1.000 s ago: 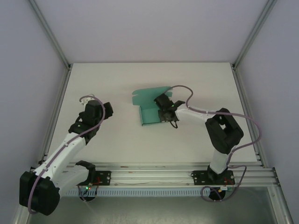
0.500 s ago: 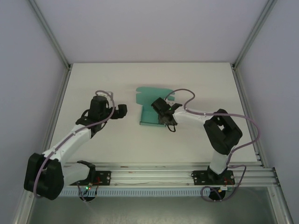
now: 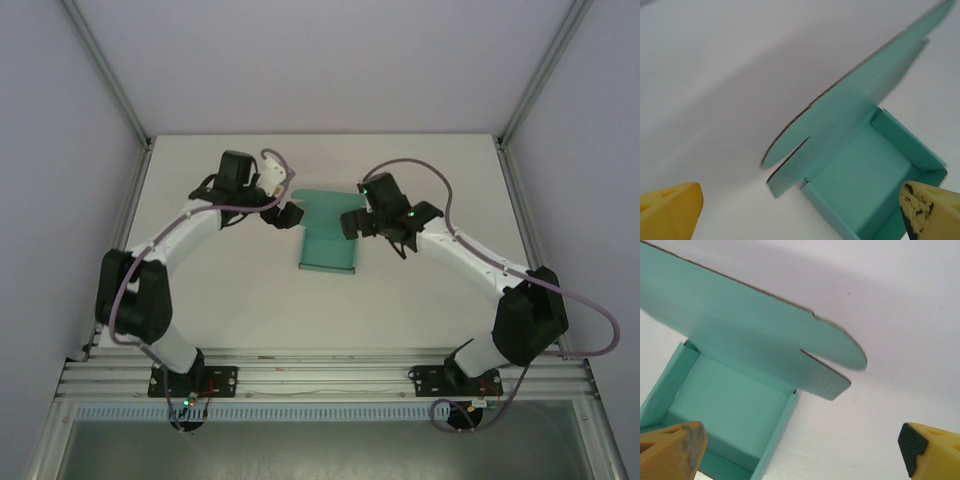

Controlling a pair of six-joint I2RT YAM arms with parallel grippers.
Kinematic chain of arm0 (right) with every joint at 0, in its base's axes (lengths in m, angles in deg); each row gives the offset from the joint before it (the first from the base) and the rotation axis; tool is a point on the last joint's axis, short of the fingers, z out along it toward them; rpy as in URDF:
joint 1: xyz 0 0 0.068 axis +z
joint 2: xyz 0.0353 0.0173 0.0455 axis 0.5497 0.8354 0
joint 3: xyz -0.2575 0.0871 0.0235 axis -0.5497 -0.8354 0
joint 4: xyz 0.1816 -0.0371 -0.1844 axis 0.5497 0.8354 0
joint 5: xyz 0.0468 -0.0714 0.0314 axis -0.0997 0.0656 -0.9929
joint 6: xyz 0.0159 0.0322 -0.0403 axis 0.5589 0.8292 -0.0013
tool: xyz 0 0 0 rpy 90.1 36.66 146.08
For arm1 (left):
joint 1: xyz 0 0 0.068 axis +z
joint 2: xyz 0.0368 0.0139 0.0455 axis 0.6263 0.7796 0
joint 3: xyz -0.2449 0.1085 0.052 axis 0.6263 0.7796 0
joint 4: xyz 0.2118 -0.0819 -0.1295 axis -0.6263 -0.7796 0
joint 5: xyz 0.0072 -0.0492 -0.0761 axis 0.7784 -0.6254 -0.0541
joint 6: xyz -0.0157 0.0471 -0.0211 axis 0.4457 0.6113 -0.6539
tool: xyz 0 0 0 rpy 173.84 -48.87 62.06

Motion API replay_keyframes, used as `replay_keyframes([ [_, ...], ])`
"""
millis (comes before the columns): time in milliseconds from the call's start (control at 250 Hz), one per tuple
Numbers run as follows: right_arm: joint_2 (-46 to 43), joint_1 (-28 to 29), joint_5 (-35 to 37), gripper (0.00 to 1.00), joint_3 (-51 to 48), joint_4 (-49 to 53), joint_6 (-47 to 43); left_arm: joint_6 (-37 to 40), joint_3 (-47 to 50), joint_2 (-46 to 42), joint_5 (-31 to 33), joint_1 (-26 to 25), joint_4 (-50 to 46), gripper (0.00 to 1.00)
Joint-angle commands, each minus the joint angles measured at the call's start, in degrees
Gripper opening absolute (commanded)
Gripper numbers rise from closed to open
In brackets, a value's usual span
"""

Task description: Assemble paper box

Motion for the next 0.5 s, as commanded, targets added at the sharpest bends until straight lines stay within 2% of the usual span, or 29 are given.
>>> replay_keyframes([
  [0,2.88,-4.36,-12.04,0.99,3.70,2.71,-15.97,14.50,-7.62,5.63,-7.46,0.37,-12.98,1.00],
  [196,12.33,-8.35,-16.41,0.98,14.64,10.53,-25.60,21.31,-20.22,14.37,-8.73,0.35,-23.64,0.99],
  [296,16.65,-9.14,-17.19,0.95,18.84,13.93,-29.16,23.91,-23.13,17.76,-8.87,0.32,-27.11,0.85],
  [352,18.80,-9.36,-17.64,0.83,21.25,16.46,-30.42,23.68,-23.96,18.45,-8.43,0.26,-27.30,0.71],
  [420,20.68,-9.50,-17.97,0.65,23.52,18.97,-30.78,23.04,-24.88,19.11,-7.79,0.31,-27.60,0.61],
  [496,21.39,-9.58,-18.61,0.57,24.24,20.18,-31.12,22.96,-25.35,19.52,-8.35,0.18,-27.82,0.53],
])
